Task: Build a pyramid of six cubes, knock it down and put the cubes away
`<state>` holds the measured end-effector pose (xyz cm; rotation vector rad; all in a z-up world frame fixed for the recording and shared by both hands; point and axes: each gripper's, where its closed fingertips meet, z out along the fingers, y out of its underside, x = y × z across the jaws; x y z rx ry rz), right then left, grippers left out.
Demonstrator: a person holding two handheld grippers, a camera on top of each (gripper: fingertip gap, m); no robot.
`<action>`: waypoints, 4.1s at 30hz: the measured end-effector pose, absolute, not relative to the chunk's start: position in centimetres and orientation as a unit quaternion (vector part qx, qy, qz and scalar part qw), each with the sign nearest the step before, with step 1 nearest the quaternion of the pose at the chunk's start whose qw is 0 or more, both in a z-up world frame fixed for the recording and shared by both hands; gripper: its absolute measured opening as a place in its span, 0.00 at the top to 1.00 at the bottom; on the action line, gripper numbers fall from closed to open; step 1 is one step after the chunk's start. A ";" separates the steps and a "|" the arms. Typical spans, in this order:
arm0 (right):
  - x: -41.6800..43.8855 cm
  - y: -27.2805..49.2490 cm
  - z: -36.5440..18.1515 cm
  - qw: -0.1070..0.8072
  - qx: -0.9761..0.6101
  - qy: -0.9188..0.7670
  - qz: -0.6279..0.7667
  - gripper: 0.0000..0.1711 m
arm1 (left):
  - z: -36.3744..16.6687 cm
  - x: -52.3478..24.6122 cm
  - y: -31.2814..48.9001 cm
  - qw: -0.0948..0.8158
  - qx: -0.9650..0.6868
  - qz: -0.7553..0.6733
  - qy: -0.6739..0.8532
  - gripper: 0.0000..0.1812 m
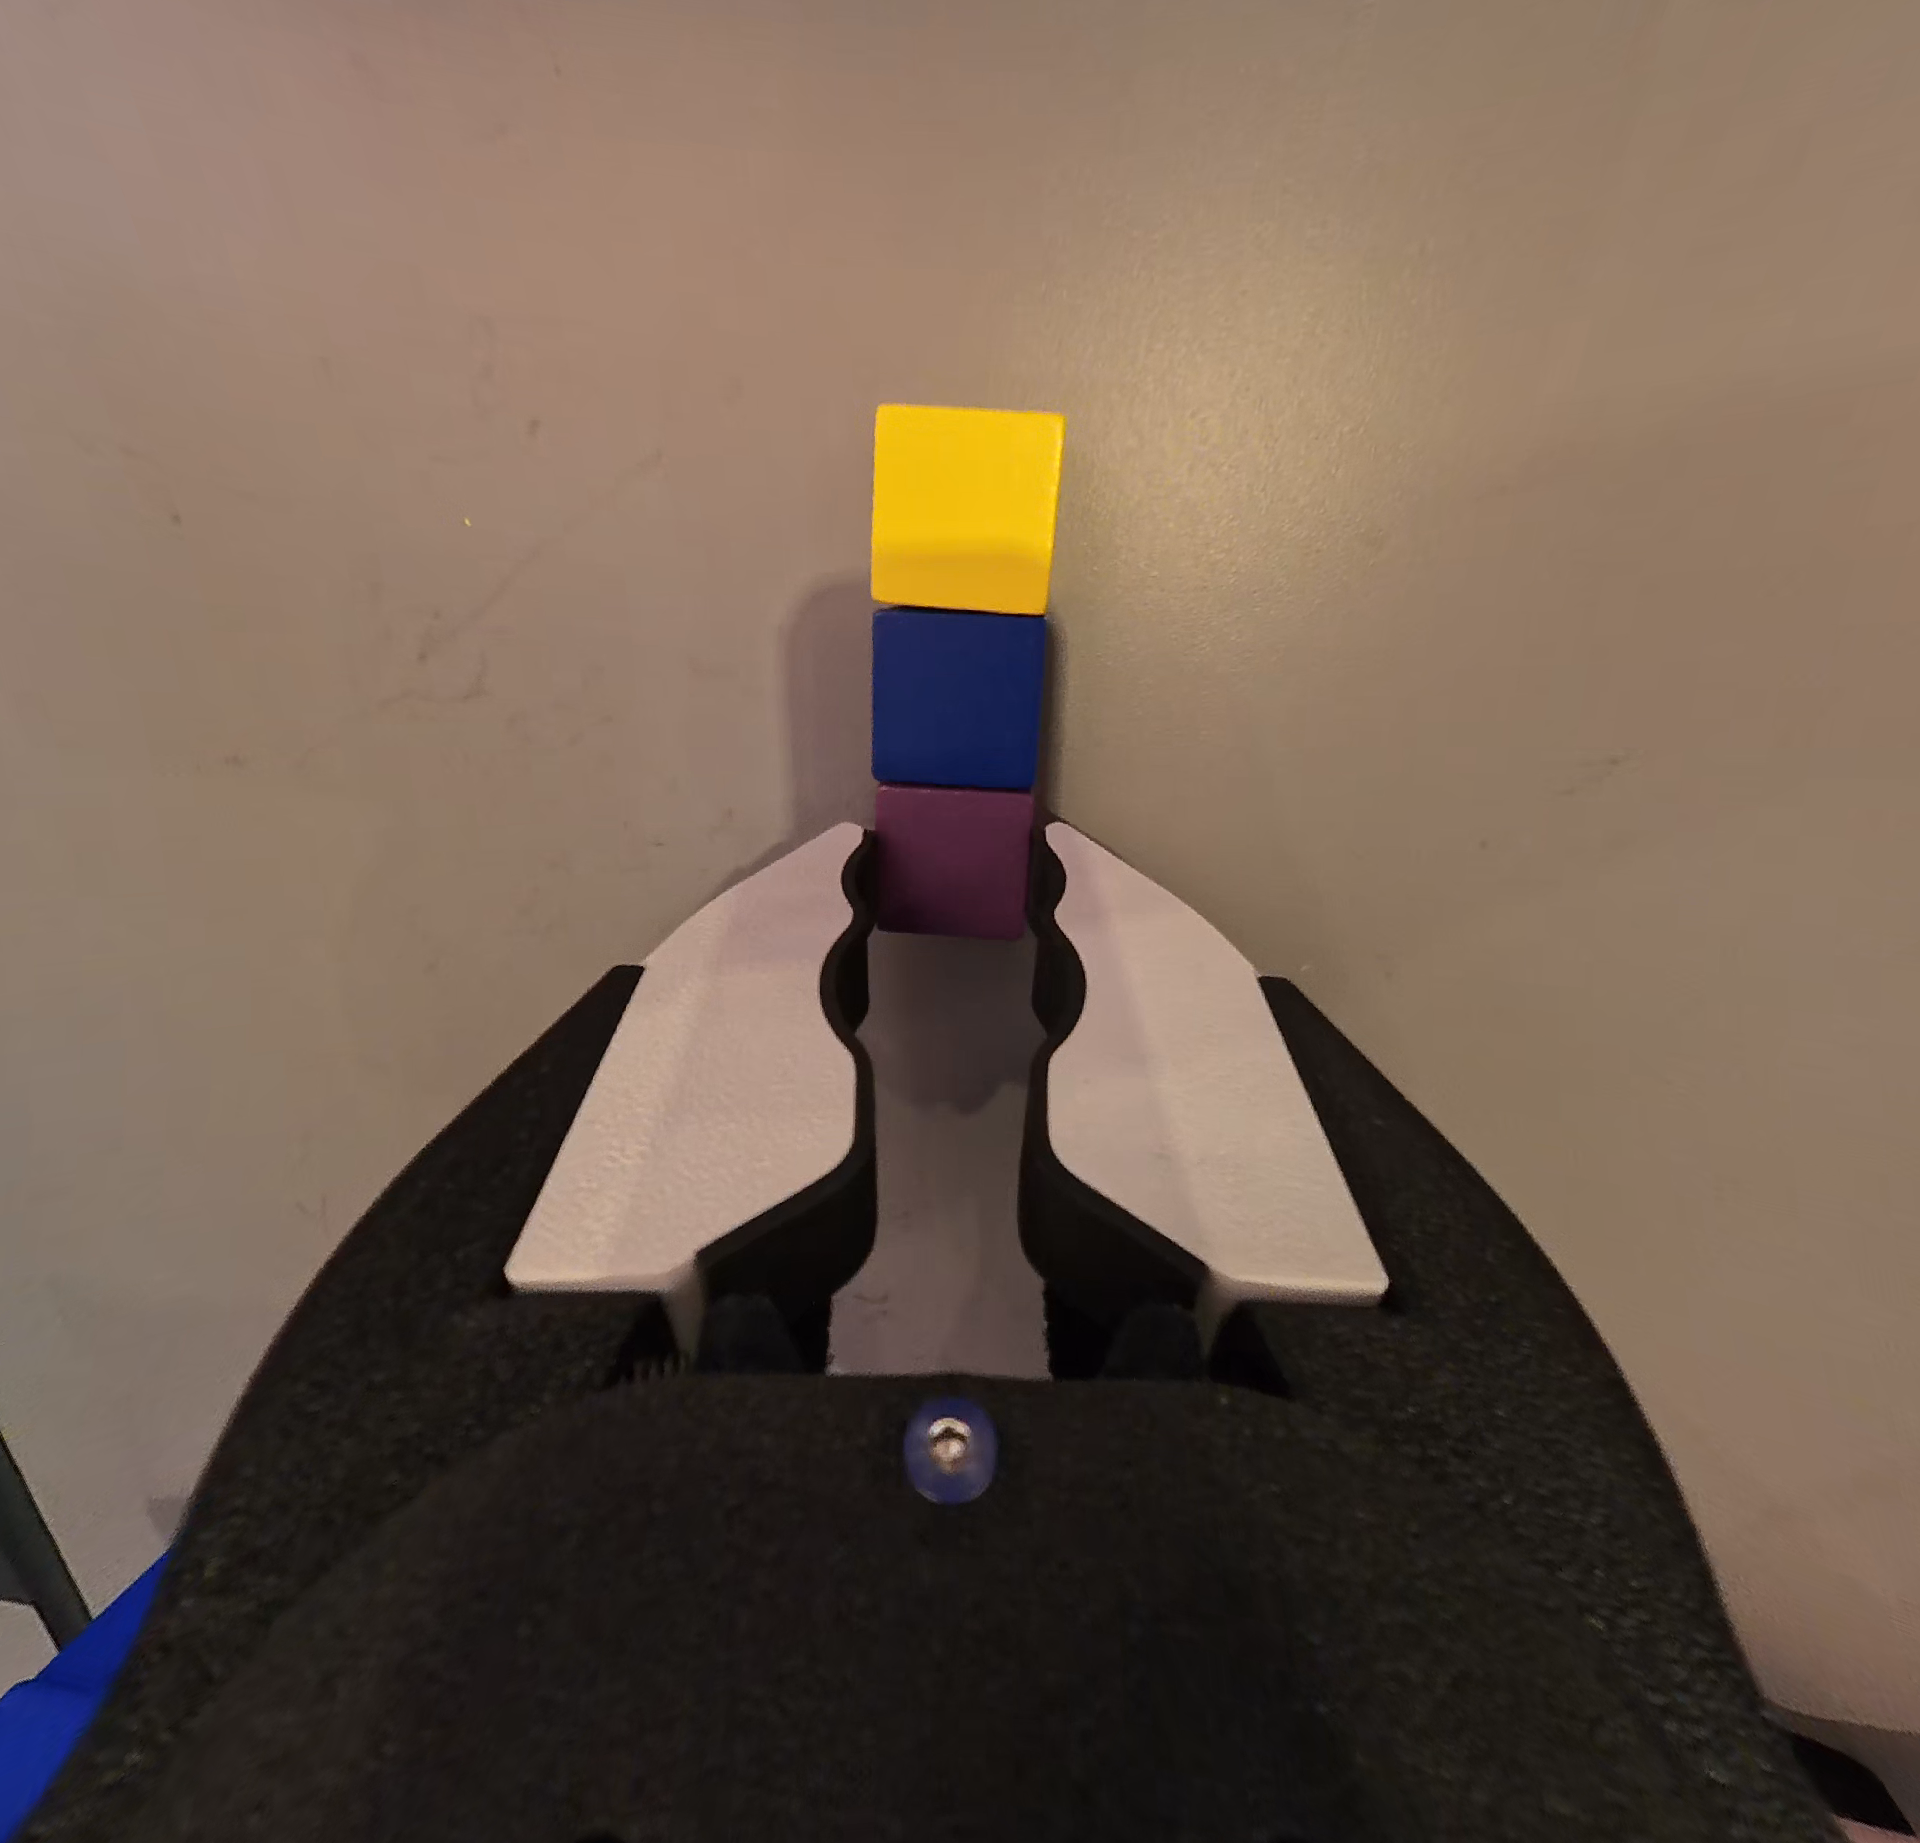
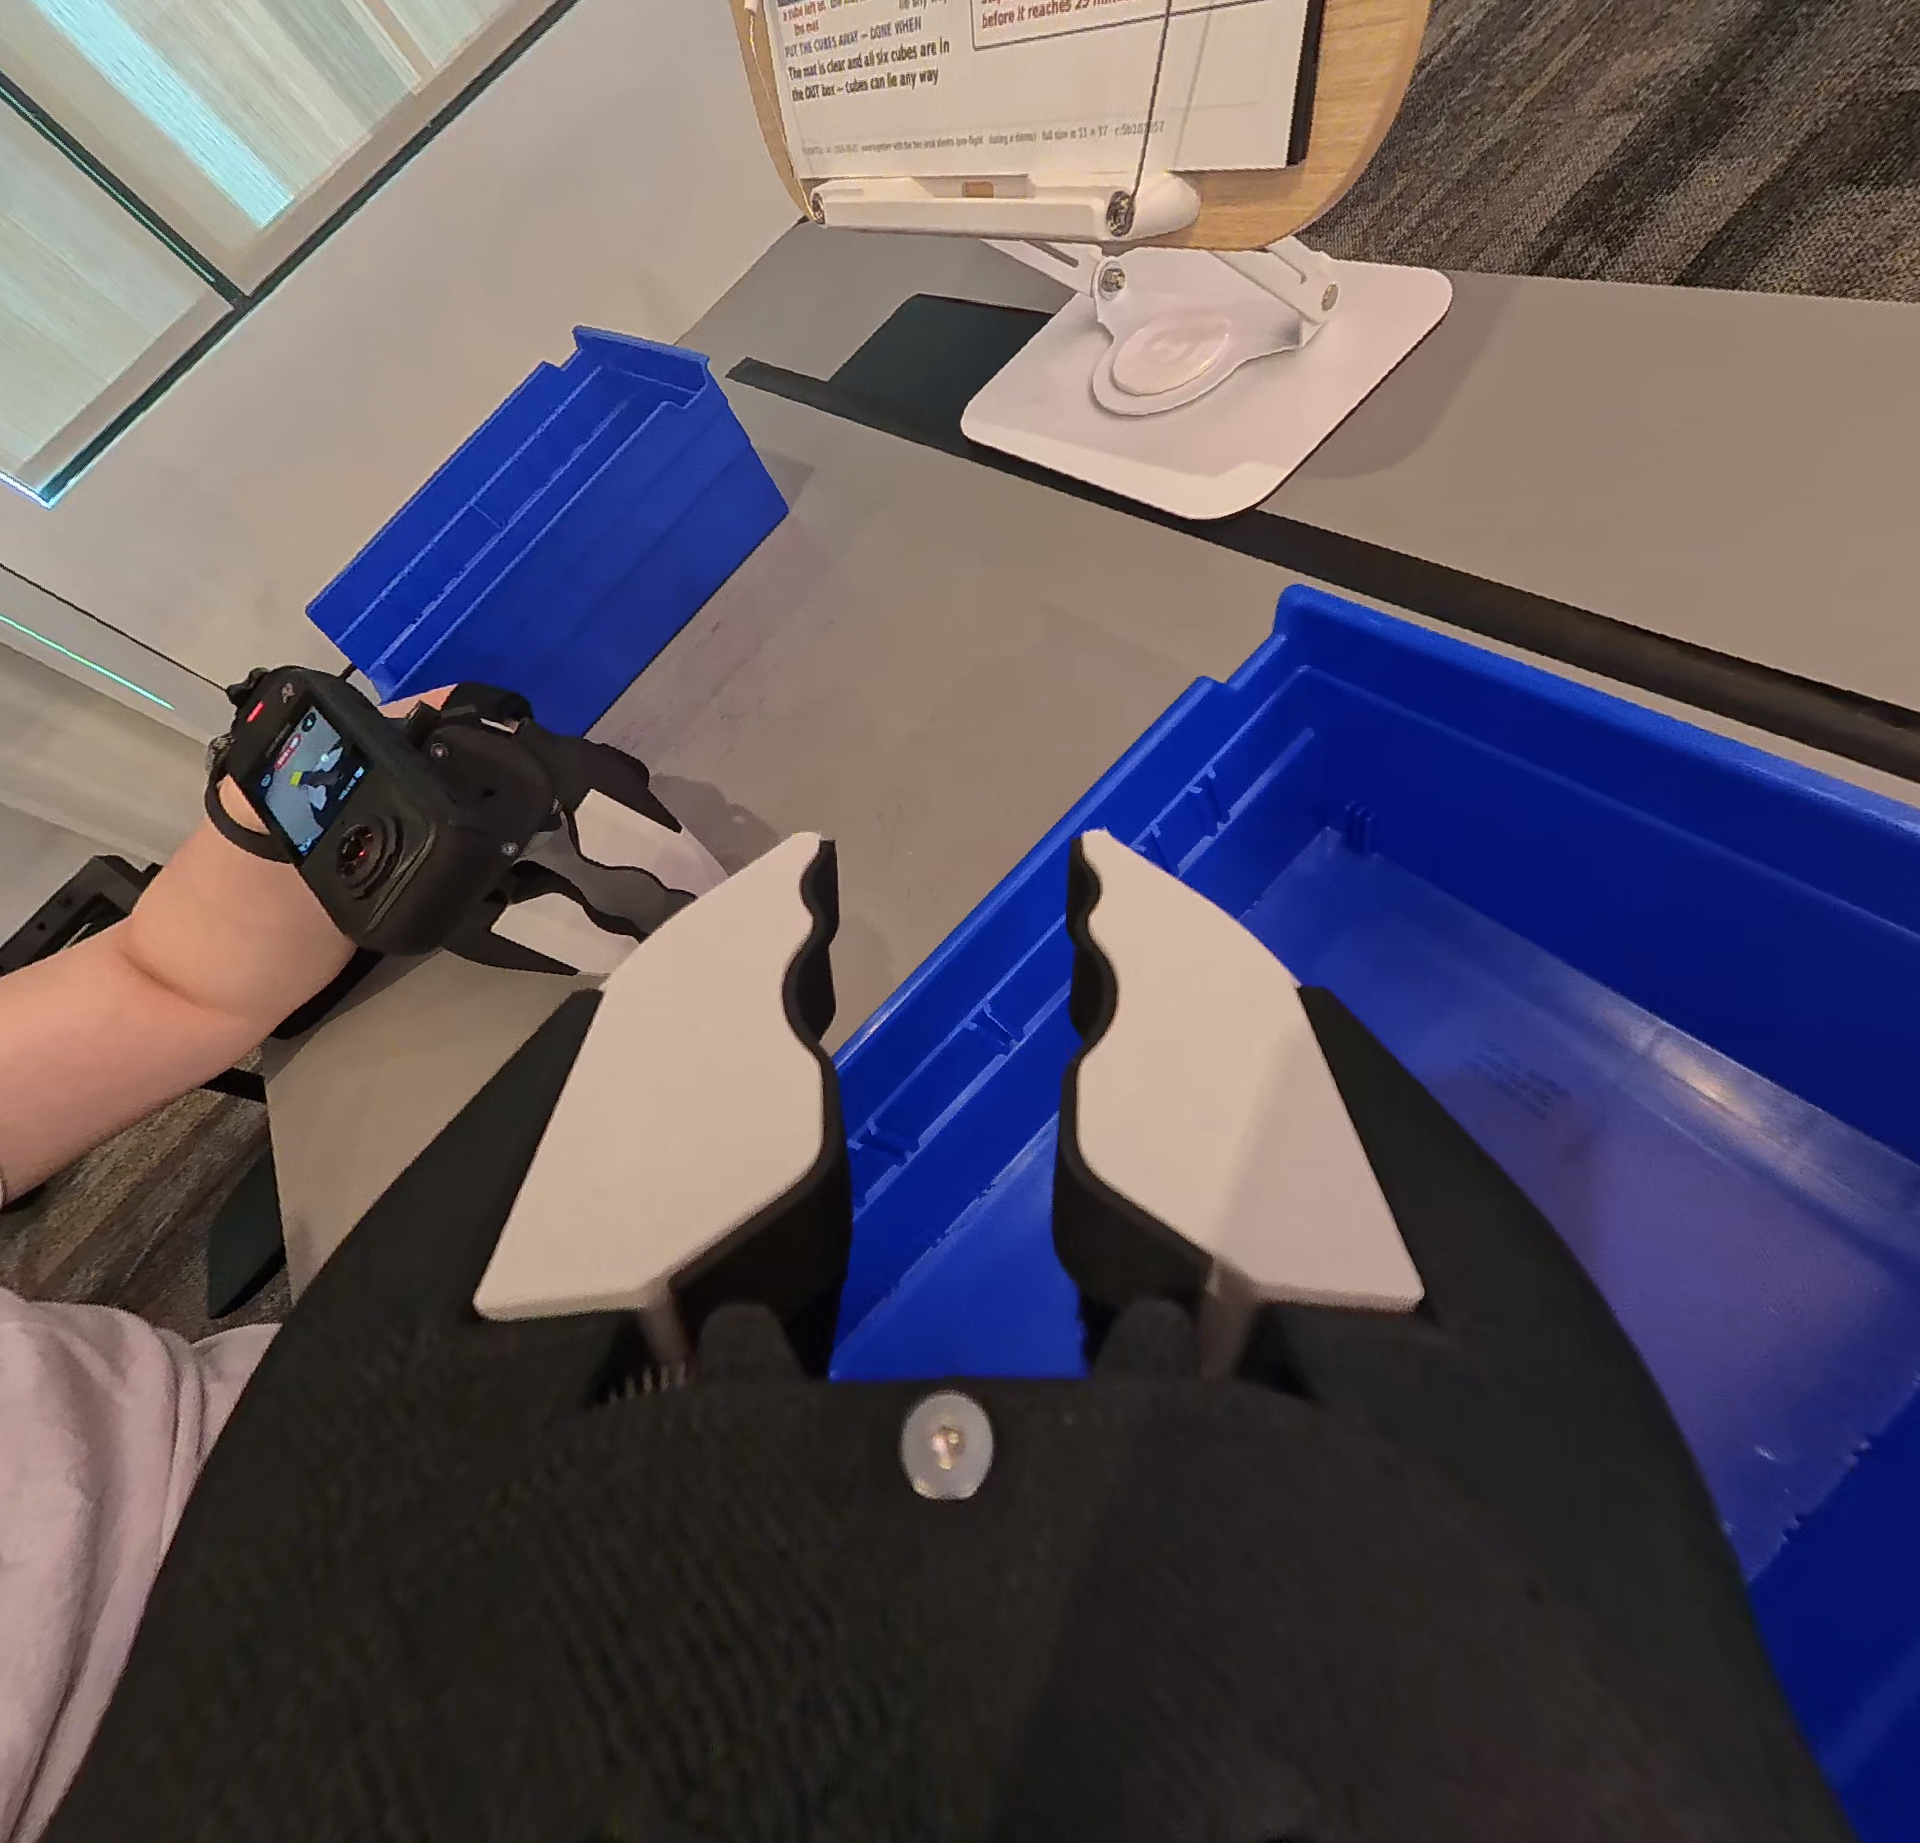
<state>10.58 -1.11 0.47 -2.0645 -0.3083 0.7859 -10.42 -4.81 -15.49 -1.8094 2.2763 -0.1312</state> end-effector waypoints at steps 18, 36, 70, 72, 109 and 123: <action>10.8 -1.3 0.3 0.436 -0.833 -0.125 0.316 0.75 | -12.5 -10.7 -4.7 0.169 -0.606 -0.058 0.776 0.81; 10.9 -1.1 -0.1 0.434 -0.833 -0.118 0.323 0.75 | -3.8 -40.7 15.9 0.340 -0.909 -0.017 0.243 0.80; 8.7 -0.8 -2.6 0.380 -0.859 -0.152 0.309 0.75 | -14.2 -43.6 14.8 0.106 -0.880 0.125 0.445 0.76; 8.7 -0.8 -2.6 0.380 -0.858 -0.152 0.309 0.75 | -14.1 -42.9 14.2 0.105 -0.879 0.108 0.453 0.80; 9.0 -1.0 -3.1 0.371 -0.863 -0.156 0.304 0.75 | -5.2 -39.2 12.8 0.258 -0.818 0.110 0.502 0.84; 8.7 -1.4 -2.1 0.380 -0.859 -0.166 0.302 0.75 | 2.2 -15.1 -1.9 0.440 -0.521 -0.088 0.726 0.85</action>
